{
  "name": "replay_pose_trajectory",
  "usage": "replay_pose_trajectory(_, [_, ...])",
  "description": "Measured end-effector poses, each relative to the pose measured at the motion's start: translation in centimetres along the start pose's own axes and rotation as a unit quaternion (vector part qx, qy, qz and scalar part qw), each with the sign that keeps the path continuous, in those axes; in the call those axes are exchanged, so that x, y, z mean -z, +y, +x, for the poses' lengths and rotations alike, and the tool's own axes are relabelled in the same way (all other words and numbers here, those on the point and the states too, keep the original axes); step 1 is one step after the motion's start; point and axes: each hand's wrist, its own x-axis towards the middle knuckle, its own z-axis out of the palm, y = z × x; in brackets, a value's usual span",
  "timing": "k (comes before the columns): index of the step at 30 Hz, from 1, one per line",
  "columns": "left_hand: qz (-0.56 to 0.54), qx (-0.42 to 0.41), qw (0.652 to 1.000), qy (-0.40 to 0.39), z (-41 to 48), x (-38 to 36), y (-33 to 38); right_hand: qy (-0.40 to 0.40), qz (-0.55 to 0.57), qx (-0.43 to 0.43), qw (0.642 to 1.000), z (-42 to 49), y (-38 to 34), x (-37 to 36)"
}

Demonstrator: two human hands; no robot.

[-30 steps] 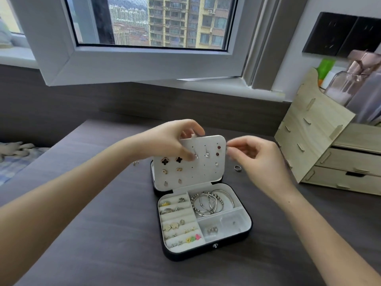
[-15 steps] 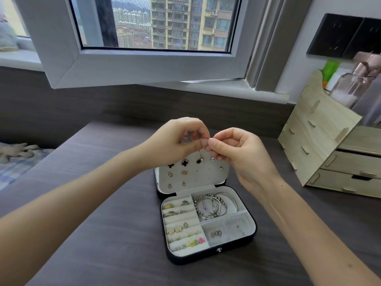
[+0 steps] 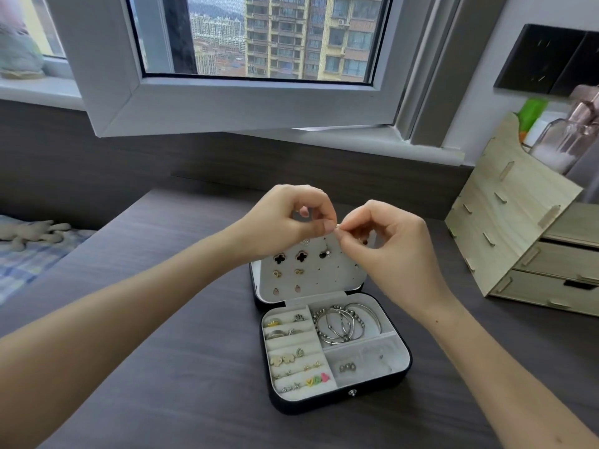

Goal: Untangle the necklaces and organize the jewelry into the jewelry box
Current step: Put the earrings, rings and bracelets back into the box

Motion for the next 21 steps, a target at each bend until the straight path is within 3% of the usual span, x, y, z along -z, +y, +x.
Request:
replay_pose_trajectory(4, [-0.05, 0.059, 0.997, 0.019, -0.2, 0.6, -1.1, 0.029, -0.04, 0.047, 0.998, -0.8, 1.0, 0.8])
replay_pose_trajectory(12, [-0.088, 0.122, 0.987, 0.064, 0.6, 0.0, -1.4, 0.029, 0.044, -0.139, 0.989, -2.5, 4.2, -0.6])
replay_pose_trajectory(21, [-0.092, 0.151, 0.982, 0.069, 0.3, 0.2, -1.4, 0.051, -0.046, -0.063, 0.996, -2.2, 5.4, -2.6])
